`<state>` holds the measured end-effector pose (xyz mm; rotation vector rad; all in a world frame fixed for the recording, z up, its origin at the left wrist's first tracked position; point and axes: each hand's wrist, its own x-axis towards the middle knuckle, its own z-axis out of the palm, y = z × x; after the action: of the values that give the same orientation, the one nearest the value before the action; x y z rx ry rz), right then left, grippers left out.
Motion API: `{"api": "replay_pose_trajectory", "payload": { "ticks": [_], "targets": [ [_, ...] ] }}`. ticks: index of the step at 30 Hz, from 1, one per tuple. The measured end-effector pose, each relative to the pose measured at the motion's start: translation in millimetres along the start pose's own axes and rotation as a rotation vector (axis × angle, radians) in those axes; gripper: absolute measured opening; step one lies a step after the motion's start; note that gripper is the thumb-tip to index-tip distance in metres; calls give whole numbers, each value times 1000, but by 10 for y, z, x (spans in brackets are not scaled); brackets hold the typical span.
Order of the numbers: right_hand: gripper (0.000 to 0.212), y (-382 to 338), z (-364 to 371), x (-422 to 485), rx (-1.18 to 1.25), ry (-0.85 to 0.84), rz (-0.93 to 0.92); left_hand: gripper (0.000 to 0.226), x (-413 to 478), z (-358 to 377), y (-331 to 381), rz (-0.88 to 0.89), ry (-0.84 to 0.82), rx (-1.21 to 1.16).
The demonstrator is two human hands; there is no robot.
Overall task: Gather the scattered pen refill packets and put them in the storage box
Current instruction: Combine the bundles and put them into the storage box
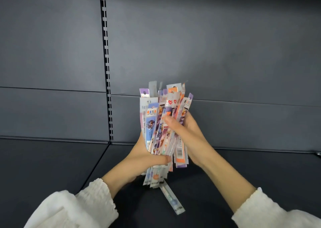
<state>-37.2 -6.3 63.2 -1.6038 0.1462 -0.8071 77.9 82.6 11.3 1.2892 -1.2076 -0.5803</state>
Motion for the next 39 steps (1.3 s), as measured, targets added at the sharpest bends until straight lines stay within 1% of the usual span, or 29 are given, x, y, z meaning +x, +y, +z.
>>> {"api": "replay_pose_trajectory", "payload": {
  "ticks": [4,6,9,11,14,17,18,20,21,22,24,26,27,29,30,32,33,35,37,39],
  "targets": [
    [47,12,134,101,118,135,-32,84,-1,-10,-30,-31,-29,17],
    [45,102,246,111,88,163,-58,79,-20,-13,-58,-49,-23,7],
    [53,234,325,73,15,168,-59,76,-56,-2,-88,-61,-57,-11],
    [55,281,310,48,-12,121,-44,78,-56,-2,-111,-71,-51,-11],
    [55,301,247,52,45,31,5,79,-35,-22,-156,-114,-9,-57],
    [68,303,216,88,54,16,89,79,-35,-31,-171,-151,23,-78],
    [66,302,208,100,36,-2,117,80,-35,-31,-169,-160,29,-76],
    [45,279,172,106,-26,-27,147,81,-33,-34,-161,-184,39,-68],
    [39,258,148,109,-54,-40,152,81,-33,-40,-152,-194,39,-71],
    [38,228,136,118,-83,-45,148,80,-30,-45,-141,-203,37,-74],
    [44,193,101,126,-110,-86,133,78,-33,-67,-126,-233,43,-91],
    [63,173,131,156,-160,-87,100,83,-34,-99,-112,-281,60,-130],
    [70,182,118,176,-146,-81,101,88,-32,-116,-116,-305,61,-154],
    [74,171,96,202,-162,-85,113,94,-35,-138,-117,-348,43,-213],
    [70,147,100,195,-192,-114,105,92,-41,-146,-115,-369,26,-248],
    [54,143,97,145,-217,-159,77,79,-63,-157,-92,-402,-39,-310],
    [50,140,86,102,-216,-168,65,70,-78,-164,-81,-413,-82,-332],
    [52,204,82,94,-242,-172,22,60,-97,-187,-75,-429,-144,-351],
    [55,267,94,95,-260,-173,9,60,-110,-211,-86,-429,-168,-354],
    [53,330,102,96,-273,-163,-14,65,-122,-211,-93,-423,-173,-358]
  ]
}}
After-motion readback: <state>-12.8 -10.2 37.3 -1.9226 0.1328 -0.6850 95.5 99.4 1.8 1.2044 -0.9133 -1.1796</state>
